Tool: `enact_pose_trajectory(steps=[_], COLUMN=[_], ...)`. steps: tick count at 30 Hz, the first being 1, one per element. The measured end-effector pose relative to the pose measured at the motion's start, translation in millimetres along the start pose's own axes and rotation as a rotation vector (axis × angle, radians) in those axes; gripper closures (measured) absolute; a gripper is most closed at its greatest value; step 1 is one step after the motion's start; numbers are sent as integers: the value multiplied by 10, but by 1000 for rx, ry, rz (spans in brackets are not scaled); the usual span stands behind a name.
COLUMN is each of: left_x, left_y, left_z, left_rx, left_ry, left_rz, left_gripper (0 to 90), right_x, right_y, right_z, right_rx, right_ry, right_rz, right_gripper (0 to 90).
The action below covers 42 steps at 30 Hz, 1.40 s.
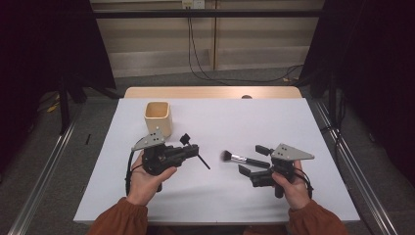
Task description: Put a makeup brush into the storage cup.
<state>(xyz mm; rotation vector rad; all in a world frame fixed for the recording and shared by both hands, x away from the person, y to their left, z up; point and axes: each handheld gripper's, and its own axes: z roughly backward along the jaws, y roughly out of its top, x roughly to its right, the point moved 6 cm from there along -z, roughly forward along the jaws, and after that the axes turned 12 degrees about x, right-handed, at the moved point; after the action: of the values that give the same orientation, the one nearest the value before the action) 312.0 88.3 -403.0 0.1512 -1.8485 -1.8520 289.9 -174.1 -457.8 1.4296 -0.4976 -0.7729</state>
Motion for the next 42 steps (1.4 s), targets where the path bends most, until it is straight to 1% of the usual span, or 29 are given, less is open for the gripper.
enact_pose_trajectory(steps=[3, 7, 9, 11, 12, 14, 16, 18, 20, 22, 25, 26, 28, 30, 31, 32, 33, 35, 37, 39, 40, 42], left_x=[-38, -86, -103, -125, -137, -165, -184, -198, -209, -235, -282, -295, -326, -355, -371, -391, -409, -437, -474, -507, -527, -571], left_y=[-1, -3, 6, 15, 19, 22, 29, 44, 65, 87, 122, 136, 164, 199, 222, 240, 255, 290, 313, 338, 348, 369], left_z=[50, 111, 141, 175, 188, 217, 235, 252, 268, 287, 324, 336, 372, 409, 427, 446, 462, 497, 534, 567, 582, 610], left_rx=[-17, -44, -38, -53, -62, -92, -103, -112, -123, -141, -161, -161, -173, -176, -167, -169, -171, -156, -167, -168, -173, -185], left_ry=[14, 30, 31, 38, 42, 52, 55, 60, 62, 74, 89, 93, 101, 110, 116, 121, 128, 139, 175, 184, 195, 212], left_rz=[2, 2, 8, 10, 15, 11, 17, 14, 13, 2, -2, -1, -13, -9, -4, -6, -10, -19, -32, -35, -38, -33], left_gripper=[857, 857, 857, 857, 857, 857, 857, 857, 857, 857, 857, 857, 856, 856, 856, 856, 857, 856, 857, 857, 857, 857], right_x=[45, 69, 81, 99, 115, 154, 179, 207, 213, 216, 229, 237, 254, 279, 289, 298, 304, 312, 327, 345, 350, 360], right_y=[-14, -6, 5, 7, 3, -13, -29, -46, -50, -51, -58, -61, -74, -82, -84, -91, -95, -106, -120, -137, -143, -147], right_z=[54, 110, 140, 183, 203, 245, 293, 342, 387, 427, 466, 479, 506, 532, 543, 553, 560, 584, 616, 645, 655, 674], right_rx=[24, 37, 48, 57, 61, 62, 69, 65, 70, 71, 71, 72, 68, 73, 79, 76, 79, 80, 73, 68, 66, 69], right_ry=[-30, -39, -49, -64, -70, -104, -110, -118, -114, -118, -127, -129, -140, -169, -180, -183, -189, -193, -202, -214, -218, -225], right_rz=[9, -4, 4, 5, 12, 37, 19, 38, 33, 31, 19, 21, 22, 28, 30, 36, 33, 27, 44, 66, 71, 62], right_gripper=[34, 31, 20, 18, 20, 27, 22, 13, 5, 4, 0, 0, 0, 0, 0, 0, 0, 0, 0, 0, 0, 0])
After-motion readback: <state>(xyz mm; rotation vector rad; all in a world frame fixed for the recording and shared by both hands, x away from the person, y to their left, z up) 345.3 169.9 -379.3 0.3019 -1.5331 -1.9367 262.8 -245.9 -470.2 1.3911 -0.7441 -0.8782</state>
